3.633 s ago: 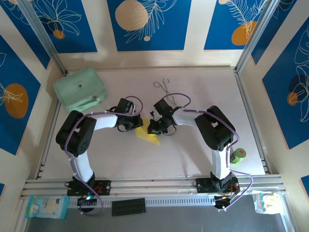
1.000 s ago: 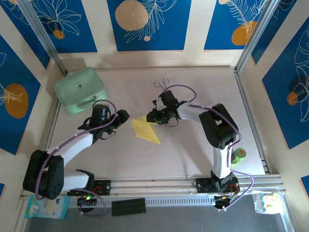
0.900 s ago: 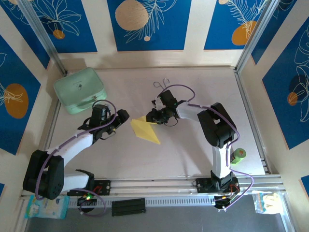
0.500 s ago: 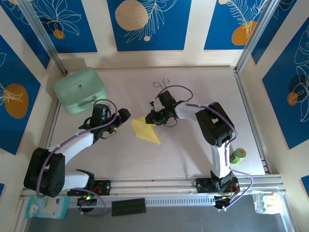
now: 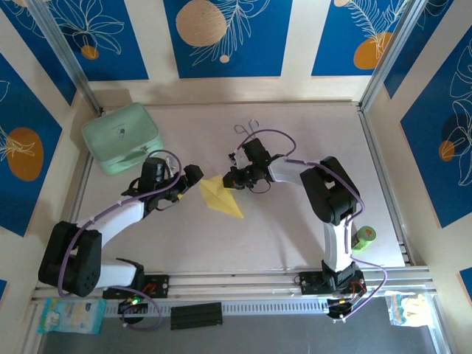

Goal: Fold a paper plane with a square sheet of paper (pick it up from the middle)
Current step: Pick up the paper from the center of the table, then turn over the paper at the center of the table.

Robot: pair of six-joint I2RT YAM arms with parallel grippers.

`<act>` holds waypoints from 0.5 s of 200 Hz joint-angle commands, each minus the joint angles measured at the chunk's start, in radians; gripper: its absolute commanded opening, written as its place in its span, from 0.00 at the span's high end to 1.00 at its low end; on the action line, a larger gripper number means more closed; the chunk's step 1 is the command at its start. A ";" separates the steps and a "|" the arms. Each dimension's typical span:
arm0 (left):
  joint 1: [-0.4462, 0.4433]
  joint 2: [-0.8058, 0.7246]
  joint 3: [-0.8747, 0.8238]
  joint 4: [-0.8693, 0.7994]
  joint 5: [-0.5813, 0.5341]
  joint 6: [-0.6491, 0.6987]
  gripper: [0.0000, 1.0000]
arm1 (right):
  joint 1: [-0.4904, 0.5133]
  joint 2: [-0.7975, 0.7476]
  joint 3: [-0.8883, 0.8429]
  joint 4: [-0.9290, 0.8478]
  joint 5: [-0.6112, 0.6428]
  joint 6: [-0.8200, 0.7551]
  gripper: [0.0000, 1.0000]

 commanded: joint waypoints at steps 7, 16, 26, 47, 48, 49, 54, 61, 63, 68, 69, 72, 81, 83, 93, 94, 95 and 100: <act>0.000 0.007 0.004 0.170 0.138 -0.035 0.00 | -0.028 -0.134 -0.042 0.138 -0.095 0.121 0.99; -0.007 0.010 -0.003 0.214 0.159 -0.049 0.00 | -0.032 -0.157 -0.053 0.162 -0.107 0.156 0.99; -0.018 0.014 -0.010 0.262 0.178 -0.066 0.01 | -0.037 -0.180 -0.063 0.184 -0.121 0.195 0.99; -0.052 0.034 -0.020 0.364 0.203 -0.092 0.02 | -0.049 -0.212 -0.081 0.236 -0.156 0.284 0.99; -0.055 0.036 -0.020 0.368 0.204 -0.093 0.02 | -0.049 -0.214 -0.082 0.240 -0.157 0.288 1.00; -0.056 0.037 -0.020 0.373 0.204 -0.093 0.02 | -0.049 -0.215 -0.083 0.244 -0.158 0.292 0.99; -0.064 0.043 -0.022 0.391 0.208 -0.093 0.03 | -0.051 -0.221 -0.087 0.259 -0.168 0.311 0.99; -0.074 0.052 -0.022 0.421 0.212 -0.093 0.04 | -0.053 -0.228 -0.092 0.272 -0.176 0.334 0.99; -0.078 0.055 -0.022 0.428 0.214 -0.093 0.04 | -0.053 -0.230 -0.092 0.274 -0.180 0.340 0.99; -0.084 0.063 -0.022 0.447 0.218 -0.092 0.05 | -0.055 -0.233 -0.091 0.277 -0.185 0.351 0.99; -0.086 0.063 -0.022 0.450 0.218 -0.093 0.05 | -0.055 -0.233 -0.091 0.278 -0.186 0.353 0.99; -0.088 0.067 -0.020 0.460 0.220 -0.092 0.06 | -0.056 -0.234 -0.090 0.275 -0.190 0.359 0.99; -0.099 0.084 -0.015 0.488 0.228 -0.094 0.08 | -0.058 -0.237 -0.087 0.277 -0.200 0.376 0.99; -0.101 0.087 -0.013 0.493 0.231 -0.093 0.08 | -0.059 -0.238 -0.087 0.279 -0.202 0.380 0.99; -0.113 0.107 -0.004 0.523 0.244 -0.097 0.12 | -0.061 -0.244 -0.090 0.290 -0.212 0.397 0.99; -0.114 0.109 -0.003 0.525 0.245 -0.098 0.12 | -0.062 -0.244 -0.091 0.291 -0.213 0.399 0.99; -0.115 0.112 -0.002 0.527 0.247 -0.099 0.13 | -0.062 -0.244 -0.091 0.291 -0.214 0.402 0.99; -0.119 0.122 0.002 0.537 0.256 -0.101 0.15 | -0.062 -0.247 -0.094 0.297 -0.218 0.410 0.99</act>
